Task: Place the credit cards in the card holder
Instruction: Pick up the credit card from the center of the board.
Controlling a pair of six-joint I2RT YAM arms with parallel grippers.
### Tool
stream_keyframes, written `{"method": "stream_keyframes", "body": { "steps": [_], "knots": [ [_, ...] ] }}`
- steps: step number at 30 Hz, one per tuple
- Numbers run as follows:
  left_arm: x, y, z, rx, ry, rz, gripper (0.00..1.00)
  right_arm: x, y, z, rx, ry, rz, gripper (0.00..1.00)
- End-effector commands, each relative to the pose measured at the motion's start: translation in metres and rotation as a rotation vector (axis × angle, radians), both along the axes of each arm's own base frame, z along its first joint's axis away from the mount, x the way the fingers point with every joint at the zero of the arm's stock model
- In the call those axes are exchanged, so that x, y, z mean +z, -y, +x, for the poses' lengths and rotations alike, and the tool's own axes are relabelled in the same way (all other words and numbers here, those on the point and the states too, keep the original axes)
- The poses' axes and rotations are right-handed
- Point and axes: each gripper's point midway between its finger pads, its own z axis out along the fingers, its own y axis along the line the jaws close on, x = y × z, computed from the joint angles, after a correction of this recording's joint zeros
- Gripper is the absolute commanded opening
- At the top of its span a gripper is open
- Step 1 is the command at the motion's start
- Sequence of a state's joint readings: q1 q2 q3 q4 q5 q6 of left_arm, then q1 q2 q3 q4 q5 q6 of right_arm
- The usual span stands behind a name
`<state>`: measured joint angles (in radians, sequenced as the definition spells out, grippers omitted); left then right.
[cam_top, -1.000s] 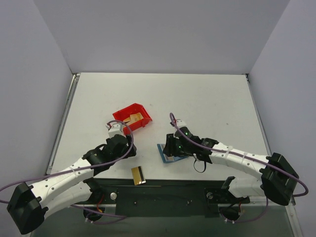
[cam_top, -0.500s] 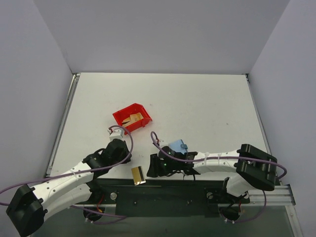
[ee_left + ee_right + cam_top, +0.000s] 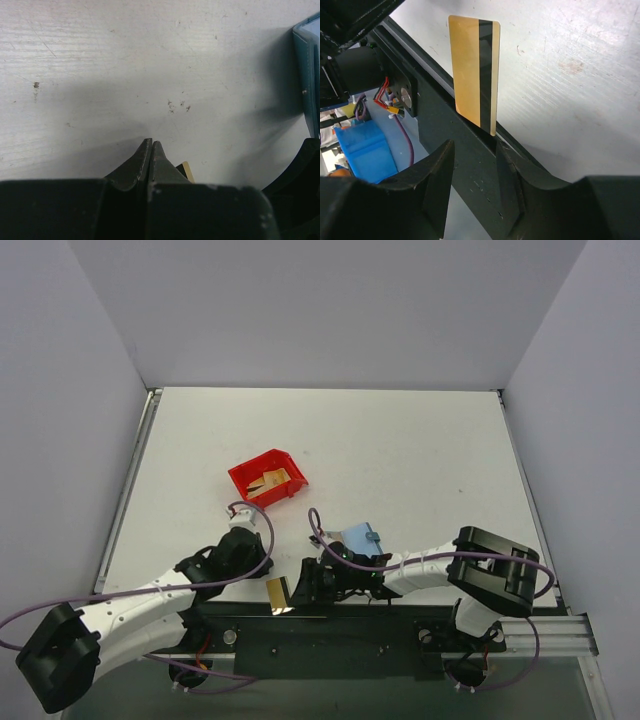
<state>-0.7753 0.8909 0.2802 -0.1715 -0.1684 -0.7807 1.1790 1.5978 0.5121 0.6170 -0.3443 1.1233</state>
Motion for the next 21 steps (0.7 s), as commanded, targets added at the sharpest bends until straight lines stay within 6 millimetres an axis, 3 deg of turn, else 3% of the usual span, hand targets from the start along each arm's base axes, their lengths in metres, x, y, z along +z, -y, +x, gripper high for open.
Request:
{"method": "stream_keyframes", "body": {
  "steps": [1, 12, 21],
  "knots": [
    [0.006, 0.011, 0.003, -0.029, 0.017, -0.050, 0.00, 0.006, -0.005, -0.004, 0.004, -0.038, 0.037, 0.35],
    [-0.003, 0.011, -0.012, -0.033, -0.027, -0.070, 0.00, -0.012, 0.001, -0.009, -0.019, -0.098, 0.010, 0.35],
    [-0.008, 0.018, -0.027, -0.044, -0.055, -0.044, 0.00, -0.016, -0.006, -0.003, -0.037, -0.104, 0.018, 0.35]
  ]
}}
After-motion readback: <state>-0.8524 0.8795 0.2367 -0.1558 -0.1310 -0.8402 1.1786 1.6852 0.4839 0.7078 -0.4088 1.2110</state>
